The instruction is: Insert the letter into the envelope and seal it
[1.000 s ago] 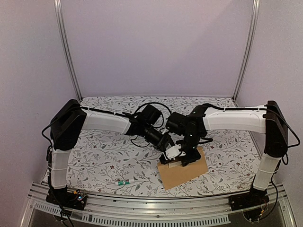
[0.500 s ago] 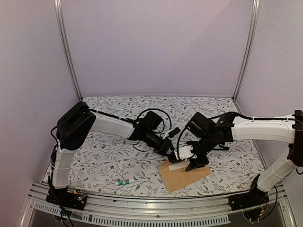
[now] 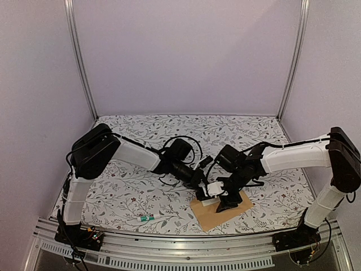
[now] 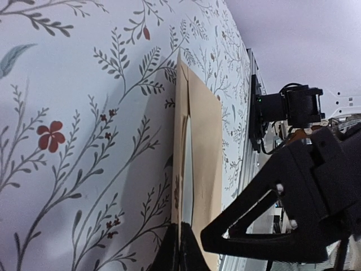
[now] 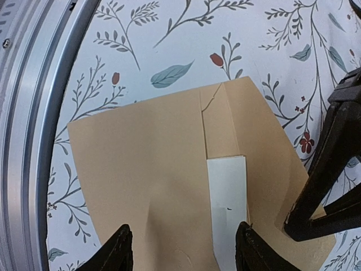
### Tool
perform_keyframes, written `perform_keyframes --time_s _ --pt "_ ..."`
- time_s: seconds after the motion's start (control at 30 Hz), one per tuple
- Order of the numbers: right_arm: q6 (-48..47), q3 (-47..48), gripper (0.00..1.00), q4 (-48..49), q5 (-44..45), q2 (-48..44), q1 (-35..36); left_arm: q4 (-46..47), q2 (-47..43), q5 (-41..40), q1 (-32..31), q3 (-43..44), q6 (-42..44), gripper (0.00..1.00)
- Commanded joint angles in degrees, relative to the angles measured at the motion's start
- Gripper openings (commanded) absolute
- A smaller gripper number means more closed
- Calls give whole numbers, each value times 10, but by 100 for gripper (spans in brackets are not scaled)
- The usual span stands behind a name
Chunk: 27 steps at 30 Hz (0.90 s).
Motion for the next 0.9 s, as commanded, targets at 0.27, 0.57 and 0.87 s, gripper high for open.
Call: perform_keyframes --time_s 0.27,0.57,0.87 --pt "18 22 64 30 -7 62 -13 43 12 23 6 -12 -20 0" --pt "5 33 64 44 7 72 -17 41 19 29 6 -9 -20 0" --pt "-28 39 66 -14 -23 103 -17 39 17 30 13 -8 -21 0"
